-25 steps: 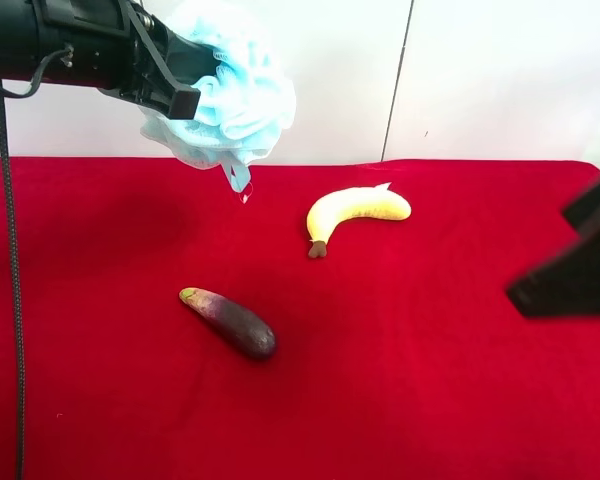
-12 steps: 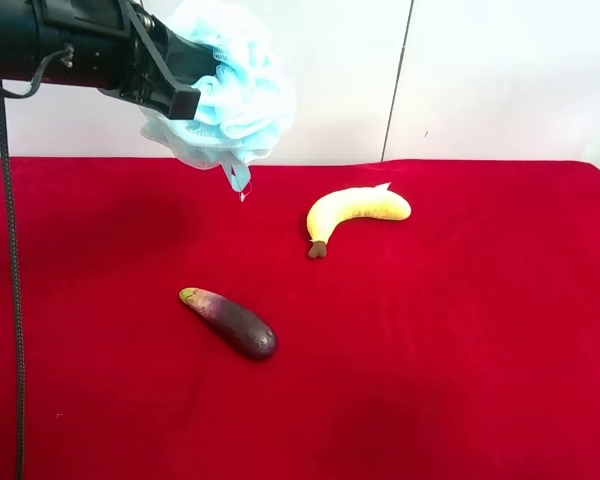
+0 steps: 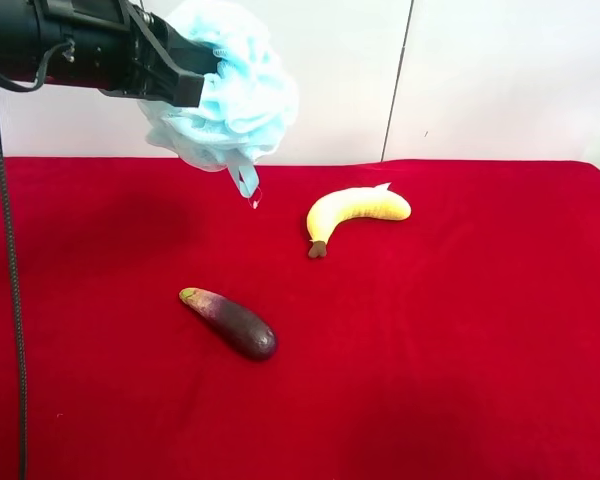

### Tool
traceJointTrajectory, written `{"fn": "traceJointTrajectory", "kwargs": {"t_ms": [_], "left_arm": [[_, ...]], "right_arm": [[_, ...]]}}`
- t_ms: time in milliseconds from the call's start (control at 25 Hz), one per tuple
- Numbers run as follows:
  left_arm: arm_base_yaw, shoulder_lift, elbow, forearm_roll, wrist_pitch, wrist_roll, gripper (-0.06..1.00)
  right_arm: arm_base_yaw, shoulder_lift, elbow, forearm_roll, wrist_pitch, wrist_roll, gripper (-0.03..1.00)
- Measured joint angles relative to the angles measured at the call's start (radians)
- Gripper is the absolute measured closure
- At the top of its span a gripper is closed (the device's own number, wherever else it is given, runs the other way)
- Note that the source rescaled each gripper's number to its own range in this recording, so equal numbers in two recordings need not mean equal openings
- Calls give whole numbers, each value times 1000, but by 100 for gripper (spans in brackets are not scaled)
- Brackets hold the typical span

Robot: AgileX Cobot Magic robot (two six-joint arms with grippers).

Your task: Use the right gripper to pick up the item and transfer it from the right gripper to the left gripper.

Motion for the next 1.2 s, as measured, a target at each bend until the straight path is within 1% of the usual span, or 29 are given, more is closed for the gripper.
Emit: {"fn": "traceJointTrajectory", "kwargs": {"t_ms": [120, 280, 400, 520, 600, 680, 800, 840, 920, 1000, 1040, 1120, 1200], "left_arm": [[3, 11, 0, 0, -1, -15, 94], [54, 68, 0, 0, 21, -47, 94], [116, 139, -31, 12, 98, -80, 94], [164, 224, -103, 80, 196, -152, 94], [179, 276, -159, 181, 264, -233, 94], [182, 334, -220, 314, 321, -360, 94], [182, 419, -305, 566, 421, -569, 94], [182, 445, -332, 632, 459, -639, 94], [182, 501, -378, 771, 516, -747, 94], [182, 543, -413, 855, 556, -815, 94], [182, 560, -428, 876, 560, -831, 94], [182, 584, -449, 892, 551, -849, 94], [182, 600, -457, 898, 519, -851, 94]], "right_arm": [[0, 0, 3, -11, -10, 17, -3], [0, 0, 3, -18, -10, 22, -3], [0, 0, 3, -18, -10, 23, -3], [0, 0, 3, -18, -10, 23, -3], [0, 0, 3, -18, -10, 23, -3], [0, 0, 3, -18, -10, 24, -3], [0, 0, 3, -19, -10, 29, -3], [0, 0, 3, -19, -10, 30, -3], [0, 0, 3, -21, -10, 30, -3], [0, 0, 3, -24, -10, 30, -3], [0, 0, 3, -25, -10, 30, -3], [0, 0, 3, -25, -10, 30, -3], [0, 0, 3, -25, -10, 30, -3]]}}
